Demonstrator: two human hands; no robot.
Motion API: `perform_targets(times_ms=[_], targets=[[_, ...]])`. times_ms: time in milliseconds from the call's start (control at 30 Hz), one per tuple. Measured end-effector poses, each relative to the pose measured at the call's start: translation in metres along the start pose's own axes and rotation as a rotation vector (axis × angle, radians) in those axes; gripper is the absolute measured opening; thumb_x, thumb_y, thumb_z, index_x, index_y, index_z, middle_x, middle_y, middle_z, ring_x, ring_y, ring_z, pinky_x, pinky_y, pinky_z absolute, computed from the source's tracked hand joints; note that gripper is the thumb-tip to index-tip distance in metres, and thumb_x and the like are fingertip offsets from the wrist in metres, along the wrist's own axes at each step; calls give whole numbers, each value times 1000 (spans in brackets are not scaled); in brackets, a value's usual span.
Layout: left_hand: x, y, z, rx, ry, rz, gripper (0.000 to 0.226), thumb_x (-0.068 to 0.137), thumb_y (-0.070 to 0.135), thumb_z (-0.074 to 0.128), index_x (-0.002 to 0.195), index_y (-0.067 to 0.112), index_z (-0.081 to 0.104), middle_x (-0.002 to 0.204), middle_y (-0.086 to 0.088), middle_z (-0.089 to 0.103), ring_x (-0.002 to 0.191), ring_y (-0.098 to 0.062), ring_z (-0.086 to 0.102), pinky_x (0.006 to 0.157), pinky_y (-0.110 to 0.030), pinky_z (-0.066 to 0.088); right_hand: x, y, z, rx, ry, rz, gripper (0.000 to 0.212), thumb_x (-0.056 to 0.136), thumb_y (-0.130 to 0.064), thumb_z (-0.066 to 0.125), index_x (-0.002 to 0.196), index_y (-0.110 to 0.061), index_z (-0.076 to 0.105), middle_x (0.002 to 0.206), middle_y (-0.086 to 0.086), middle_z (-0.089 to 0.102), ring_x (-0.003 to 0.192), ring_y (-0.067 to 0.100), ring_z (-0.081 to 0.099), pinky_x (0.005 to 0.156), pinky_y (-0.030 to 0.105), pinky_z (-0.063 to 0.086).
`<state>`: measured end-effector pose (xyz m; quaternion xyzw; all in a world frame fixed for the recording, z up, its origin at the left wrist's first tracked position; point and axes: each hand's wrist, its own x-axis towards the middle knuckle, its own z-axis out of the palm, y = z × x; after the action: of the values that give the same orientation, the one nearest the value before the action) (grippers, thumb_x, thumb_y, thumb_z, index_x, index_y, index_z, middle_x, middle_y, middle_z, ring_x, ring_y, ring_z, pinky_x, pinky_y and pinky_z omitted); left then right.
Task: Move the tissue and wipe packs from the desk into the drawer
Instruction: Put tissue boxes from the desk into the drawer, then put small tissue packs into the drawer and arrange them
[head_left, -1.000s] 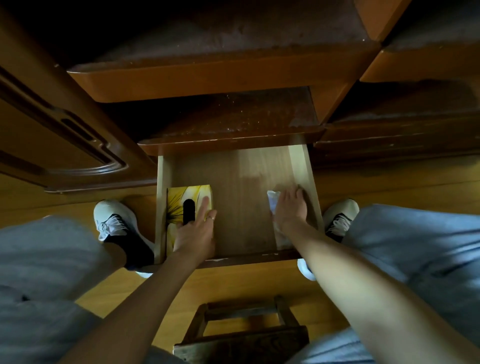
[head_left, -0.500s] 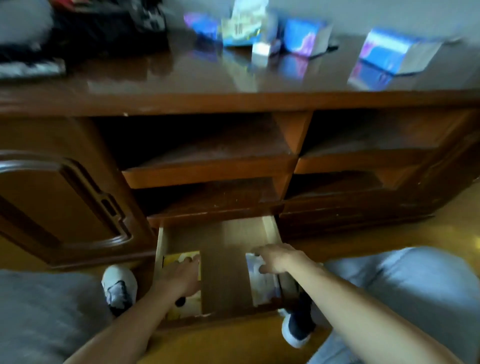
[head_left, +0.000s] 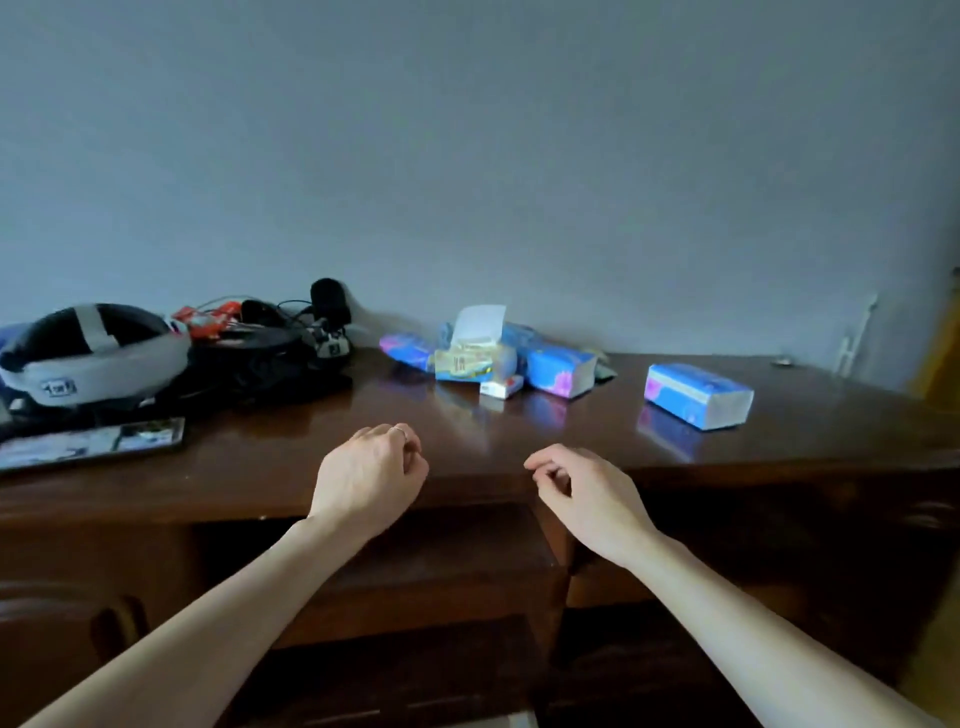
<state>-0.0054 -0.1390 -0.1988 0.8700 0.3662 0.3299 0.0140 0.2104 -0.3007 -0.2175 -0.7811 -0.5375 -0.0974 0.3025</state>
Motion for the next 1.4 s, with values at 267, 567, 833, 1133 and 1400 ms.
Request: perform_targets(times_ms=[267,567,833,1133,1400], targets=[[113,-3,61,85,-99,6,43,88,46,51,125,25,59,116,2,63,116,-22,53,87,-38,50,121,40,24,-246,9,72,40,95,-36,60,133,-30,49,130,-4,58,123,19,56,85,36,50],[157,-12,122,170,-125,20,59,86,61,41,129,23,55,124,0,56,119,-23,50,99,-38,42,258,91,36,-403,36,404,69,85,-51,65,145,-25,44,145,9,49,136,33,42,103,49,42],[195,-9,136,116,-40,152,79,80,50,54,151,26,30,155,-2,35,140,-25,33,112,-41,32,267,101,54,-808,-41,343,80,83,-75,51,146,-25,41,143,16,52,131,38,45,100,51,39],[237,11,175,31,-286,61,42,94,37,54,130,14,55,130,-2,53,126,-25,45,95,-42,47,279,119,49,-577,-37,494,113,64,-93,48,147,-15,47,151,10,38,139,33,30,109,61,29],[217,8,169,-28,-238,61,29,101,27,50,126,14,55,123,-5,54,123,-26,45,94,-43,48,253,122,50,-365,54,491,107,67,-77,71,140,-5,39,139,20,52,129,35,49,107,42,41]])
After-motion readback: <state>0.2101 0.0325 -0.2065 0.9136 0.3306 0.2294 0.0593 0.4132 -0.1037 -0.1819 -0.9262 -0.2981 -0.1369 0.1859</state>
